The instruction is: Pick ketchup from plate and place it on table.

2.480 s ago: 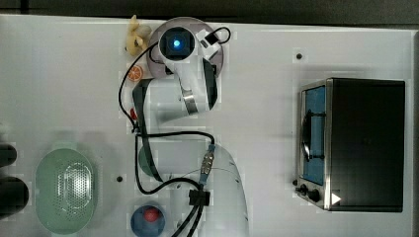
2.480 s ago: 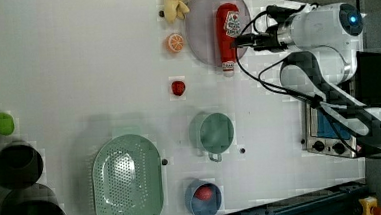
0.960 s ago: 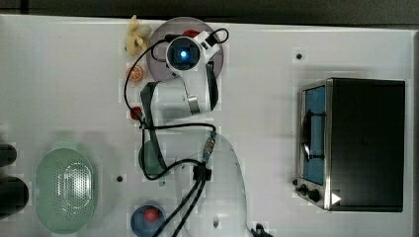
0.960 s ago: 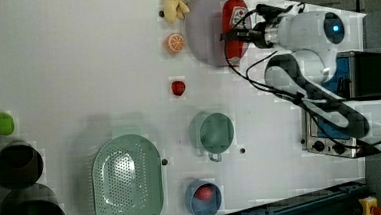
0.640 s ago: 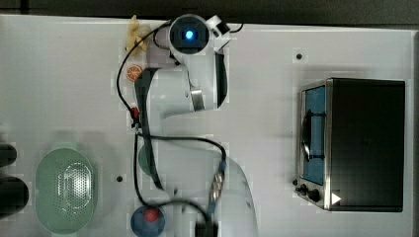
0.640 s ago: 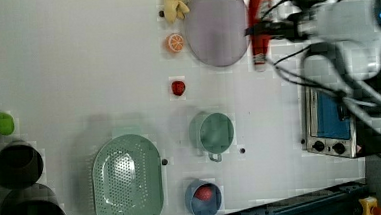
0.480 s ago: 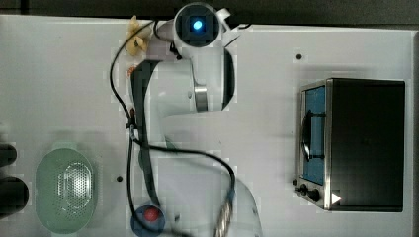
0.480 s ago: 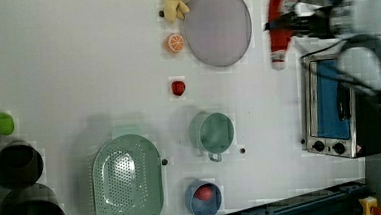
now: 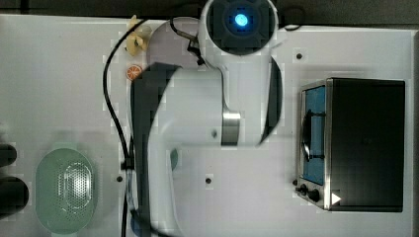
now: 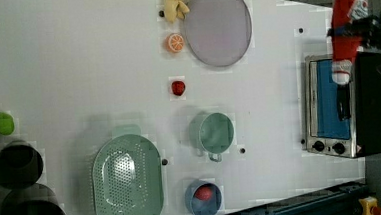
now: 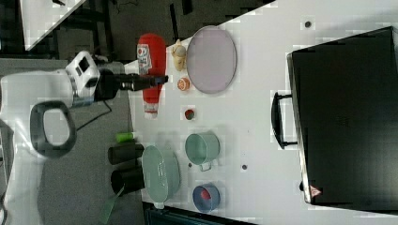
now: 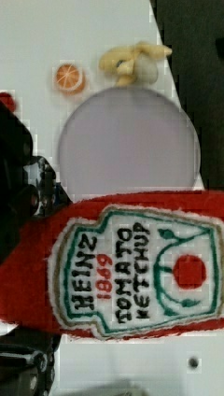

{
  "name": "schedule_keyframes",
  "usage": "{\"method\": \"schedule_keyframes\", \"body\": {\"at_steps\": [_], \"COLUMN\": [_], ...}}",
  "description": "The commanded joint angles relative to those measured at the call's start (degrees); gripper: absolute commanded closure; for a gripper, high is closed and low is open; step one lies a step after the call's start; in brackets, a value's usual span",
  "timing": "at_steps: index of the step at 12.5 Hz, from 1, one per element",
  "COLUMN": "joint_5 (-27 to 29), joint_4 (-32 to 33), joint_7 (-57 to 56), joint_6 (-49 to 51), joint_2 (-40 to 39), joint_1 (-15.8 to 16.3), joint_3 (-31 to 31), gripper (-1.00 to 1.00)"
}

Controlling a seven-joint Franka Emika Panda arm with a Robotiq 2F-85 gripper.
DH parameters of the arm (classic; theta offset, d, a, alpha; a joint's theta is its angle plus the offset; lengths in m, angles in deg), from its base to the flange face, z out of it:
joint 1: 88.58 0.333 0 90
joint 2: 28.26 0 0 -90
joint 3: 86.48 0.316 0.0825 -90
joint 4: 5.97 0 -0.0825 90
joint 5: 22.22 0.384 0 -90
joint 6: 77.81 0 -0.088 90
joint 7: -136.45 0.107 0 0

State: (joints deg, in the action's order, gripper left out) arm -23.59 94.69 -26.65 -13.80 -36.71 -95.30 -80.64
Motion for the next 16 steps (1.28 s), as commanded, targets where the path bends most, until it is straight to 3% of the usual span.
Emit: {"method": "schedule_keyframes", "body": {"at_steps": [1, 6, 12, 16], "joint_5": [0.03, 0.03, -0.19, -0.19], "joint_4": [7.71, 20.74, 36.43, 39.58], "joint_7": [-0.7, -0.49, 10.66, 15.27], "joint_6": [2.09, -2.52, -19.89, -30.64], "joint_2": [2.38, 7.74, 6.98, 1.87], "joint_1": [-1.38, -1.49, -1.18, -0.78], "joint_3": [-2.32, -4.87, -3.52, -1.14], "gripper": [-0.24, -0.24, -0.24, -0.24]}}
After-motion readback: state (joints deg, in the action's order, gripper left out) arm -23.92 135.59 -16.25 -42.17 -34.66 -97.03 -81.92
